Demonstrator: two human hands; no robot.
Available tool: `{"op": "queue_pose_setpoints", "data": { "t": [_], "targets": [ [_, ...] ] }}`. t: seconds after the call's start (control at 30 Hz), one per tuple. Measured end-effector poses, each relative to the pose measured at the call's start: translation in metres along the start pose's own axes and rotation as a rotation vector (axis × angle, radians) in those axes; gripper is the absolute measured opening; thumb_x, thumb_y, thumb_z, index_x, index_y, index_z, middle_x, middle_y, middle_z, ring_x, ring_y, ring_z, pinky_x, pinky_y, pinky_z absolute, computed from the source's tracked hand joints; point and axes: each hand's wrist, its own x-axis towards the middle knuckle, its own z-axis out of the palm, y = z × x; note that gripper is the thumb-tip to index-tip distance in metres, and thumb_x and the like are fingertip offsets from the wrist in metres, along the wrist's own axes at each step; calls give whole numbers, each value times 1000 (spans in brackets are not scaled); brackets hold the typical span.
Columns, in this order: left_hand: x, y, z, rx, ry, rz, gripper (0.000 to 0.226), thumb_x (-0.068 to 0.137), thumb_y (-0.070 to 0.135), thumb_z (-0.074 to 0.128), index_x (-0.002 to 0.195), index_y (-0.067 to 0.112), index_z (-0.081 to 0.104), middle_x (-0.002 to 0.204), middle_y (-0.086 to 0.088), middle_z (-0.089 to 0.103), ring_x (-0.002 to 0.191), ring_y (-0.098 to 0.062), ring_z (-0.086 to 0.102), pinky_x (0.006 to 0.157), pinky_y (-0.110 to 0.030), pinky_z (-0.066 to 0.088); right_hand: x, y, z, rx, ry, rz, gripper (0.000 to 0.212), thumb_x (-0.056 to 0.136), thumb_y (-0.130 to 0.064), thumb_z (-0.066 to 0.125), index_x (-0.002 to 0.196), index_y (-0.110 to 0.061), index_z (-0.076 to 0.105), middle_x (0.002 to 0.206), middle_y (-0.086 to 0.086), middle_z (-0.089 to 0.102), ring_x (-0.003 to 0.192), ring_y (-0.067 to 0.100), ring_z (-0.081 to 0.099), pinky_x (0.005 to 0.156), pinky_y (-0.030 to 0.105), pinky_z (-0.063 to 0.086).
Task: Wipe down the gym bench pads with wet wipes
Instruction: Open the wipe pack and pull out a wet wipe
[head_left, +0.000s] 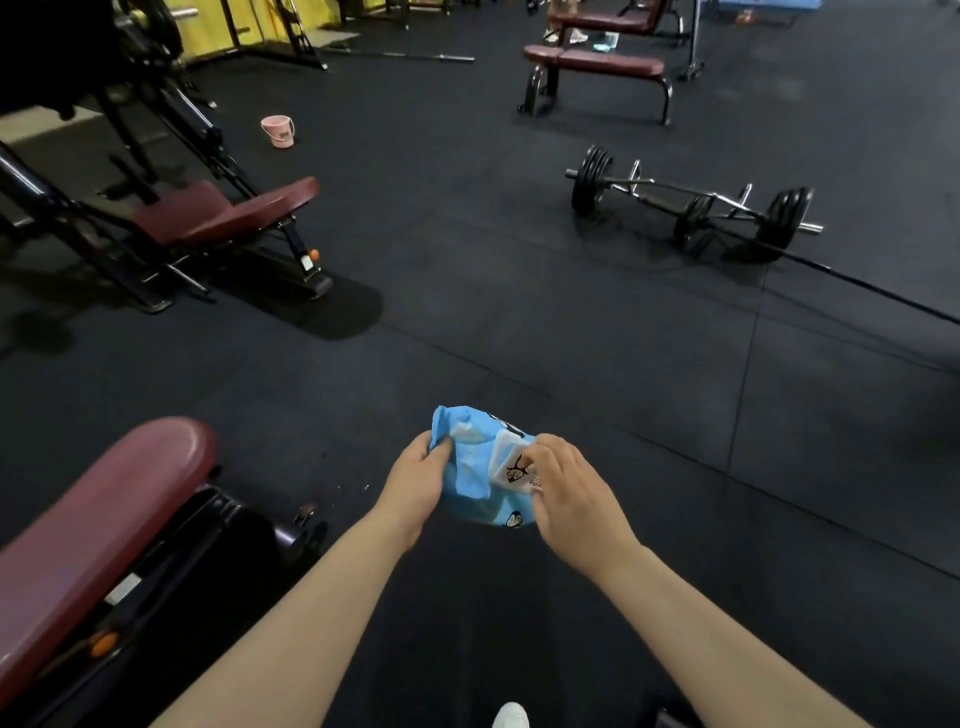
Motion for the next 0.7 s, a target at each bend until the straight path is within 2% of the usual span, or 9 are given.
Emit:
{"op": "queue_pose_setpoints", "data": {
  "t": [0.13, 0.23, 0.3, 0.37, 0.43, 0.5, 0.57, 0.63, 0.7],
  "targets": [
    [-19, -6, -26, -120, 29, -13, 18, 104, 27, 47, 109, 28, 65, 111, 2, 74, 104, -18, 68, 99, -41, 52, -29, -34, -5, 112, 0, 86, 28, 86, -15, 58, 110, -24, 47, 107, -9, 60, 95, 11, 57, 79, 24, 49],
    [-37, -14, -54, -172, 36, -22, 20, 104, 28, 47, 110, 29, 66, 108, 3, 75, 106, -21, 68, 101, -48, 51, -44, -68, -10, 276, -222, 244, 6, 97, -34, 46, 103, -34, 47, 93, -11, 64, 84, 8, 58, 73, 32, 50],
    [-51, -19, -72, -196, 27, -10, 21, 105, 28, 46, 110, 29, 66, 107, 3, 75, 106, -23, 69, 101, -50, 50, -52, -94, -3, 284, -316, 295, 8, 98, -39, 46, 96, -34, 51, 88, -10, 63, 79, 8, 58, 72, 33, 51],
    [-66, -24, -89, -210, 4, 7, 22, 105, 28, 45, 111, 28, 67, 107, 2, 75, 106, -23, 69, 102, -50, 50, -61, -121, 8, 334, -227, 341, 6, 97, -37, 51, 93, -33, 53, 87, -11, 63, 77, 8, 58, 70, 30, 51],
    [-82, -30, -105, -224, -21, 21, 22, 105, 27, 46, 111, 27, 67, 108, 2, 75, 106, -23, 69, 102, -50, 50, -66, -147, 19, 469, -24, 436, 4, 95, -30, 58, 95, -30, 54, 86, -10, 63, 74, 6, 57, 68, 23, 49],
    [-99, -37, -120, -231, -44, 29, 22, 105, 27, 46, 112, 25, 67, 108, 1, 75, 106, -24, 69, 102, -50, 50, -70, -172, 28, 563, 140, 543, 10, 94, -26, 61, 100, -28, 54, 88, -9, 62, 74, 5, 55, 68, 17, 44],
    [-116, -43, -135, -229, -64, 36, 22, 105, 26, 46, 113, 23, 67, 108, 0, 75, 106, -24, 70, 101, -50, 51, -75, -195, 34, 622, 256, 612, 15, 92, -24, 64, 102, -29, 53, 93, -9, 61, 79, 7, 57, 71, 17, 44],
    [-132, -48, -147, -223, -84, 44, 22, 105, 24, 46, 112, 22, 67, 107, -1, 75, 104, -24, 70, 97, -48, 53, -86, -219, 35, 590, 360, 590, 22, 89, -24, 67, 104, -31, 53, 100, -13, 56, 88, 8, 56, 76, 18, 45],
    [-147, -54, -157, -213, -108, 50, 22, 105, 22, 45, 111, 21, 67, 107, -4, 75, 100, -24, 71, 92, -46, 55, -98, -239, 33, 411, 403, 455, 23, 88, -24, 68, 107, -30, 56, 110, -17, 51, 102, 4, 50, 85, 13, 41]
  ]
}}
